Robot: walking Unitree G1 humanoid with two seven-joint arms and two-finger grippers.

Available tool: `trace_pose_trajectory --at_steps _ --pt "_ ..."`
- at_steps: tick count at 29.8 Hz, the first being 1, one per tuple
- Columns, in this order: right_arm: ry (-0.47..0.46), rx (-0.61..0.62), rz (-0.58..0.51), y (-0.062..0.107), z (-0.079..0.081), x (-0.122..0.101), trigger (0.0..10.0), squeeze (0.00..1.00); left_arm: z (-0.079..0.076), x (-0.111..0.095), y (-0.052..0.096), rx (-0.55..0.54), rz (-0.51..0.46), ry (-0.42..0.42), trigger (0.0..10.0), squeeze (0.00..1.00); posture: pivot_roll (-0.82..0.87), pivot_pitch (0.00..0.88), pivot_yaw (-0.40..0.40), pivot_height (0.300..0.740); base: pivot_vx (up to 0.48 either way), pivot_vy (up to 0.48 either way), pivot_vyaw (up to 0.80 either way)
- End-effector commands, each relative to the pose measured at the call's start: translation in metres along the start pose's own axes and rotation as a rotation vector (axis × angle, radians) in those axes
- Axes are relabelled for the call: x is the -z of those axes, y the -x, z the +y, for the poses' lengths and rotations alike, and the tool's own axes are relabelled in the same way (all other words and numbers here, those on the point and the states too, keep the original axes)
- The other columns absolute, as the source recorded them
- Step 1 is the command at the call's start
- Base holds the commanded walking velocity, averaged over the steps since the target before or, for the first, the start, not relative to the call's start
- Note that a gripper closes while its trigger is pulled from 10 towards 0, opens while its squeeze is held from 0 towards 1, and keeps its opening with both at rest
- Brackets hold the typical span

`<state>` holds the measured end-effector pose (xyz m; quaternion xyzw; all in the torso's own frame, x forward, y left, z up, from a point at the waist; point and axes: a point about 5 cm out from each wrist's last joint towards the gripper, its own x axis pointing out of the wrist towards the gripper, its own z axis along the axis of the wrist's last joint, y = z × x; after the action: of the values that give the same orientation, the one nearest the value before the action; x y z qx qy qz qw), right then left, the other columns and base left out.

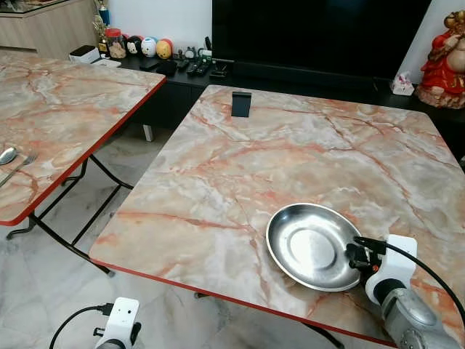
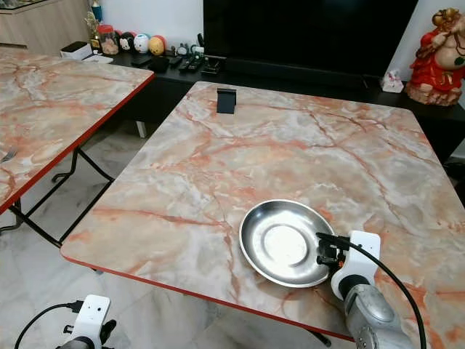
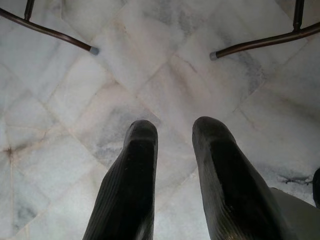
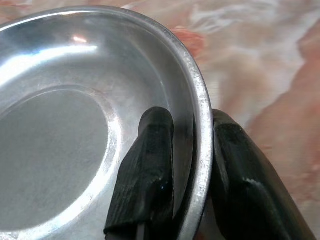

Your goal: Setting the table

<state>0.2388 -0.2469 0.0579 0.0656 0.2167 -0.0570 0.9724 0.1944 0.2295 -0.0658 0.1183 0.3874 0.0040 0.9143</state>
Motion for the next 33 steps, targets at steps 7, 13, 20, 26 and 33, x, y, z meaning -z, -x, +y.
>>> trace_pose_trajectory --at_steps 7,13,20,26,33 --pt "0.026 0.043 0.038 0.003 -0.010 -0.001 10.0 0.00 -0.003 0.004 0.000 0.011 0.025 -0.010 10.0 0.00 0.00 0.000 -0.033 0.724 0.000 0.000 0.00" --pt "0.026 0.016 0.088 0.005 -0.005 0.008 10.0 0.00 -0.003 0.004 0.000 0.011 0.026 -0.007 10.0 0.00 0.00 0.000 -0.034 0.724 0.000 0.000 0.00" --pt "0.024 0.013 0.090 0.005 -0.003 0.007 10.0 0.00 -0.004 0.004 0.000 0.010 0.027 -0.006 10.0 0.00 0.00 0.000 -0.034 0.724 0.000 0.000 0.00" --pt "0.026 0.012 0.097 0.006 -0.004 0.008 10.0 0.38 -0.003 0.004 0.000 0.007 0.028 -0.005 10.0 0.00 0.00 0.000 -0.035 0.724 0.000 0.000 0.00" --pt "0.033 0.033 0.106 0.006 -0.007 0.008 10.0 0.91 -0.004 0.004 0.000 0.008 0.027 -0.004 10.0 0.00 0.00 0.000 -0.033 0.724 0.000 0.000 0.00"
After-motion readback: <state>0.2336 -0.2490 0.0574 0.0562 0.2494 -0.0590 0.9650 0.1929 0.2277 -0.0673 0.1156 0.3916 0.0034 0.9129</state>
